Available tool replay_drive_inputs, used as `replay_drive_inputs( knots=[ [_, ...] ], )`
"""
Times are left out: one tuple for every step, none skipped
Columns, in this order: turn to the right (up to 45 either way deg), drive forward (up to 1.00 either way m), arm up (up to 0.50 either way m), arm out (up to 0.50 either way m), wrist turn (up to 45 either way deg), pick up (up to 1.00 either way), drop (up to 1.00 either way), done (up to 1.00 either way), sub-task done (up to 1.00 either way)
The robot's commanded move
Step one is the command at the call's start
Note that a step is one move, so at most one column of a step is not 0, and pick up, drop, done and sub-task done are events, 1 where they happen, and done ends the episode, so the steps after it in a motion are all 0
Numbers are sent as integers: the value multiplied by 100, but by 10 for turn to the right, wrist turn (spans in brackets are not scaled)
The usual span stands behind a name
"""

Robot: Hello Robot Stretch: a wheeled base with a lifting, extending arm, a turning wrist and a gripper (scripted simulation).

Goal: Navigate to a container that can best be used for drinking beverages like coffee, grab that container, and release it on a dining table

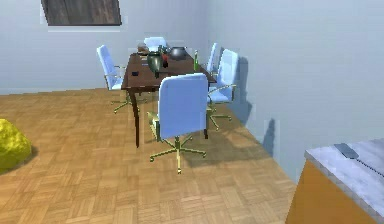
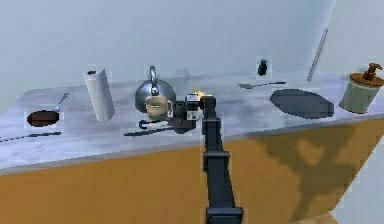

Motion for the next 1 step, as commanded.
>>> replay_drive_inputs(
  knots=[
    [0,0,10,0,0,0,0,0,0]
  ],
)
